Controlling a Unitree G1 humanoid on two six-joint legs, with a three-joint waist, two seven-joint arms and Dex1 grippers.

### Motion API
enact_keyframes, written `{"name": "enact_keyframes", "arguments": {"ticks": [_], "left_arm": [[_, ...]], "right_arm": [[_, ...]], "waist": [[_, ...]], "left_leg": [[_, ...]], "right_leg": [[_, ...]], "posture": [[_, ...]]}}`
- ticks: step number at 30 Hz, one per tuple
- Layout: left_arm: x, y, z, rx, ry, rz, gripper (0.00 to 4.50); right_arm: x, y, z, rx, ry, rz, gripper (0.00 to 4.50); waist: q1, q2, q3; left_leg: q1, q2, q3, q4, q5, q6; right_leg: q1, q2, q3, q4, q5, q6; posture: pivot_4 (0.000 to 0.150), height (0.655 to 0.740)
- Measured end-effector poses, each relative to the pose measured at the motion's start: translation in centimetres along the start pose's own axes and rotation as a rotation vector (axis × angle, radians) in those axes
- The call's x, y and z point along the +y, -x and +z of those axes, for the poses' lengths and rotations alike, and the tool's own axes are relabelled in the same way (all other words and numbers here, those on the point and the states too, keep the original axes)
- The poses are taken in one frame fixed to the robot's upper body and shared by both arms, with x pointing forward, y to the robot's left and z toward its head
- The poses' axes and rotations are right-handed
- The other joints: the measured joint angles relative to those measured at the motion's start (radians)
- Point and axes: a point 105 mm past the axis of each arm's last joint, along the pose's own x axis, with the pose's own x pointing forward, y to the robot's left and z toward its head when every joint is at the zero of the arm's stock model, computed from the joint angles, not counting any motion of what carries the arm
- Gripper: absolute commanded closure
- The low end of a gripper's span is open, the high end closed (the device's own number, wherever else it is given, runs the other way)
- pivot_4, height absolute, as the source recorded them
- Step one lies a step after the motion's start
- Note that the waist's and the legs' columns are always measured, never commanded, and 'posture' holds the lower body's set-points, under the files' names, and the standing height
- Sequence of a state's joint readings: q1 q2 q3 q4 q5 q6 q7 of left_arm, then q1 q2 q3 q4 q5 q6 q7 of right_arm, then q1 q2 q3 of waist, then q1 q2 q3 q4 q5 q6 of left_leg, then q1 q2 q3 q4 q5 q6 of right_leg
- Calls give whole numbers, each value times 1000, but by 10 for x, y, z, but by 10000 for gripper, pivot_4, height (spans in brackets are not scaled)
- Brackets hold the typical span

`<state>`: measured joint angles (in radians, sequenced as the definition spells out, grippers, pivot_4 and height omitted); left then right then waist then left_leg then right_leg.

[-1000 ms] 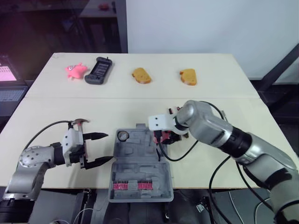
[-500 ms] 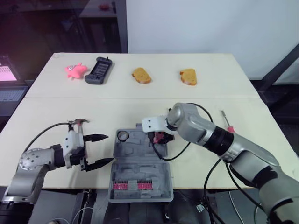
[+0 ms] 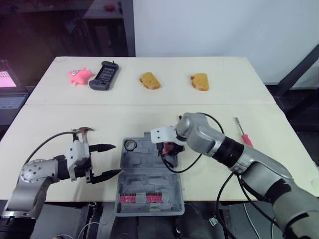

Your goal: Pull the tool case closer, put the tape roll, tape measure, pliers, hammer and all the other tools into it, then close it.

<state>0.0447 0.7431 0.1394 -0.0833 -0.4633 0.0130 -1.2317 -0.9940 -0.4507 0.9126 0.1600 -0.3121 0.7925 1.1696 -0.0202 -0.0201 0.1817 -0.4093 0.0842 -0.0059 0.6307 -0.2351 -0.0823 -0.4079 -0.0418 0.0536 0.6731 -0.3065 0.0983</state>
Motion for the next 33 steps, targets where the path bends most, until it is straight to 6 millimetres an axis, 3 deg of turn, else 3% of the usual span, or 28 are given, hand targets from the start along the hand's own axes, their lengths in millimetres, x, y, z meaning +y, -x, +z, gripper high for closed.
{"name": "enact_keyframes", "arguments": {"ticks": [1,3,5,12,18,23,29,33], "left_arm": [[0,0,0,0,0,-1,0],[0,0,0,0,0,-2,0],[-1,0,1,-1,0,-5,0],[-1,-1,1,-2,0,-10,0],[-2,-1,1,-2,1,-12,0],[-2,0,1,-1,3,-13,0],[-3,0,-1,3,10,-11,0],[-4,0,-2,4,13,-10,0]], "right_arm": [[0,0,0,-1,-1,-1,16059],[-1,1,0,-4,-5,-4,5845],[-1,2,1,-12,-6,-3,1203],[-1,6,5,-26,0,-10,1203],[-5,28,13,-113,-29,-33,1203],[-4,52,25,-347,-122,-47,1203],[7,47,10,-541,-243,-97,1203],[9,45,-9,-609,-341,-159,14608]], "waist": [[0,0,0],[0,0,0],[0,0,0],[1,0,0],[1,0,0],[3,0,0],[4,0,0],[3,0,0]], "left_leg": [[0,0,0,0,0,0],[0,0,0,0,0,0],[0,0,0,0,0,0],[0,0,0,0,0,0],[0,0,0,0,0,0],[0,0,0,0,0,0],[0,0,0,0,0,0],[0,0,0,0,0,0]], "right_leg": [[0,0,0,0,0,0],[0,0,0,0,0,0],[0,0,0,0,0,0],[0,0,0,0,0,0],[0,0,0,0,0,0],[0,0,0,0,0,0],[1,-1,0,-1,0,0],[1,0,0,-1,0,0]], "posture": [[1500,7400],[1500,7400],[1500,7400],[1500,7400],[1500,7400],[1500,7400],[1500,7400],[1500,7400]]}}
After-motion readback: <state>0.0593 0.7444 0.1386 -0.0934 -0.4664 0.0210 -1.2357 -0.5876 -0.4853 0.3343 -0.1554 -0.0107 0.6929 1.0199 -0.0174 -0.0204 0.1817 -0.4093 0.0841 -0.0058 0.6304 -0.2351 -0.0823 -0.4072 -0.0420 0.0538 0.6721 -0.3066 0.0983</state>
